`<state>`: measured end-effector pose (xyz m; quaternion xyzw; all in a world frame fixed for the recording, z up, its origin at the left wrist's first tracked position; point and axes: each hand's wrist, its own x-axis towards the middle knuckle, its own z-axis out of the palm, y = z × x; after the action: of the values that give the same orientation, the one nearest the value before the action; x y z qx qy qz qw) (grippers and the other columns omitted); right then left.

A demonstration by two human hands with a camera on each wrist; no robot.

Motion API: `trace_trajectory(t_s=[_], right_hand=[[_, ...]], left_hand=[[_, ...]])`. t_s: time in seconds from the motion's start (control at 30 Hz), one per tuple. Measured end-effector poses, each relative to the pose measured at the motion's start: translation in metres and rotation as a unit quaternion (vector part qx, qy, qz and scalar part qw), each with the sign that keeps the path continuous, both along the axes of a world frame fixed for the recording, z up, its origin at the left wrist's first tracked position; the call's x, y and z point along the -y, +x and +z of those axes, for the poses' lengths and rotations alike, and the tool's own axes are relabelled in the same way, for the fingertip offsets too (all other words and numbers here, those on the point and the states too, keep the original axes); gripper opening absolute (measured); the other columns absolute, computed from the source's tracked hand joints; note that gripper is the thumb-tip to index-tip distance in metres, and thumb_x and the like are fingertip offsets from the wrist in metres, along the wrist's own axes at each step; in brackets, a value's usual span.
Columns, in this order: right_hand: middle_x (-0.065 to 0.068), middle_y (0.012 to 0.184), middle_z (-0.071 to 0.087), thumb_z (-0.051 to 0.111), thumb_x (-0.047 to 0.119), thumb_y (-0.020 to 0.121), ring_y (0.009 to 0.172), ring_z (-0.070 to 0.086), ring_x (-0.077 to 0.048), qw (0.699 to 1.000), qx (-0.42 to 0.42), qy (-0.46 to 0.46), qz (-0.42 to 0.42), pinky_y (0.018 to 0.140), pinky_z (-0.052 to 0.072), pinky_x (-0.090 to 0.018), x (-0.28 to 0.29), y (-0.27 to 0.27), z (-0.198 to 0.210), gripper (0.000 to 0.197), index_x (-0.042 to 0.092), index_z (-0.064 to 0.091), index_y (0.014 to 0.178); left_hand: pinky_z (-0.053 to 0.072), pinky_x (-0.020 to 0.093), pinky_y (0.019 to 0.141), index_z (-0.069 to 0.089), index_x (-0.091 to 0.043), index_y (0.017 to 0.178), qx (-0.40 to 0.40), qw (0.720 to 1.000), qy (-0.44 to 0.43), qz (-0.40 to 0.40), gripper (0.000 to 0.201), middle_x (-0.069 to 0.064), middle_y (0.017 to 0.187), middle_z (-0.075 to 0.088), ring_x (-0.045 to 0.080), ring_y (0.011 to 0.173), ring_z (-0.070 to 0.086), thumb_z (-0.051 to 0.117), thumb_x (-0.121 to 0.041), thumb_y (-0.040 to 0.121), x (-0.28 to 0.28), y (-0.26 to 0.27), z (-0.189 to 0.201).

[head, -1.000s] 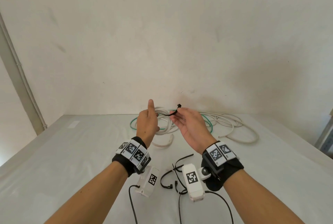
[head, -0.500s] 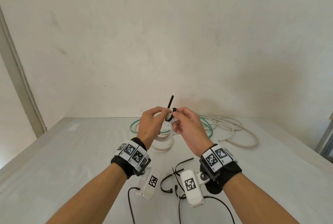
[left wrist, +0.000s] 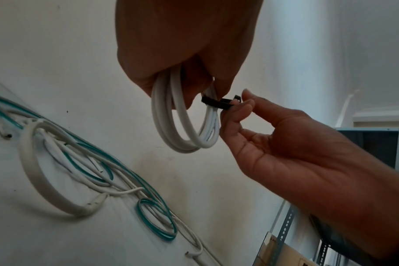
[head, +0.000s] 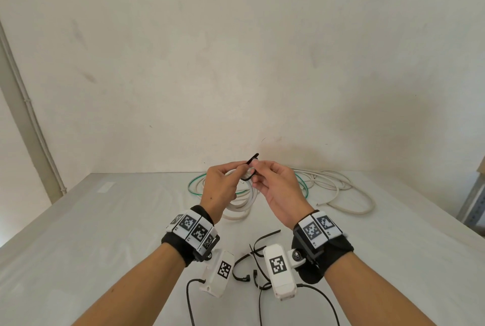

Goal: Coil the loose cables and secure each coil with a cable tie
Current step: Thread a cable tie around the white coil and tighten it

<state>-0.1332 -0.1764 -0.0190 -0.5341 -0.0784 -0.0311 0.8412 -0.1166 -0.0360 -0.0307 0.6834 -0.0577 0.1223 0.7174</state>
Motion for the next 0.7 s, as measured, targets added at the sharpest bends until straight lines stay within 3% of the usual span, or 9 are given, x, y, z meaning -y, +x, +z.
trace_trajectory(t_s=[0.1, 0.23, 0.4, 0.53, 0.6, 0.7], right_hand=[[-0.014, 0.079, 0.068, 0.07, 0.004, 0.096, 0.07, 0.064, -0.019, 0.998, 0.019, -0.009, -0.051, 0.073, 0.058, -0.026, 0.004, 0.001, -0.003, 0.019, -0.006, 0.064, 0.111], [-0.013, 0.082, 0.071, 0.07, 0.008, 0.098, 0.069, 0.07, -0.019, 0.991, 0.05, -0.059, -0.111, 0.071, 0.059, -0.027, 0.005, 0.0, -0.004, 0.015, 0.003, 0.067, 0.111], [-0.01, 0.082, 0.072, 0.07, 0.008, 0.097, 0.065, 0.07, -0.018, 0.985, 0.063, -0.087, -0.138, 0.067, 0.061, -0.029, 0.005, 0.001, -0.003, 0.01, 0.006, 0.071, 0.106], [-0.014, 0.083, 0.072, 0.07, 0.007, 0.097, 0.064, 0.069, -0.019, 0.982, 0.052, -0.113, -0.142, 0.066, 0.06, -0.03, 0.007, 0.003, -0.003, 0.009, 0.004, 0.073, 0.105], [-0.015, 0.082, 0.073, 0.07, 0.008, 0.096, 0.064, 0.069, -0.021, 0.981, 0.045, -0.121, -0.146, 0.066, 0.06, -0.03, 0.007, 0.004, -0.003, 0.008, 0.004, 0.074, 0.102], [-0.014, 0.078, 0.073, 0.072, 0.008, 0.095, 0.064, 0.07, -0.021, 0.978, 0.039, -0.142, -0.152, 0.066, 0.061, -0.032, 0.009, 0.004, -0.004, 0.006, 0.004, 0.076, 0.097]], left_hand=[[0.034, 0.024, 0.046, 0.084, -0.023, 0.092, 0.004, 1.0, 0.021, 0.012, 0.013, -0.011, 0.06, 0.063, 0.014, 0.045, 0.033, 0.072, -0.027, 0.094, -0.002, 0.0, -0.001], [0.034, 0.023, 0.046, 0.082, -0.023, 0.086, 0.017, 0.999, 0.045, 0.016, 0.014, -0.005, 0.063, 0.067, 0.015, 0.046, 0.036, 0.072, -0.027, 0.094, -0.002, -0.001, -0.003], [0.045, 0.029, 0.059, 0.081, -0.026, 0.083, 0.062, 0.991, 0.117, 0.02, 0.013, -0.004, 0.075, 0.076, 0.01, 0.058, 0.056, 0.071, -0.025, 0.091, 0.001, -0.003, -0.002], [0.053, 0.035, 0.068, 0.08, -0.026, 0.083, 0.085, 0.985, 0.147, 0.022, 0.012, -0.003, 0.074, 0.077, 0.023, 0.069, 0.068, 0.072, -0.024, 0.091, 0.0, -0.001, -0.004], [0.056, 0.041, 0.071, 0.079, -0.027, 0.084, 0.094, 0.983, 0.158, 0.018, 0.011, -0.001, 0.074, 0.077, 0.033, 0.075, 0.07, 0.072, -0.025, 0.092, 0.0, 0.0, -0.007], [0.056, 0.044, 0.071, 0.078, -0.028, 0.086, 0.105, 0.978, 0.177, 0.017, 0.009, 0.006, 0.072, 0.075, 0.037, 0.075, 0.069, 0.072, -0.028, 0.092, -0.002, 0.001, -0.012]])
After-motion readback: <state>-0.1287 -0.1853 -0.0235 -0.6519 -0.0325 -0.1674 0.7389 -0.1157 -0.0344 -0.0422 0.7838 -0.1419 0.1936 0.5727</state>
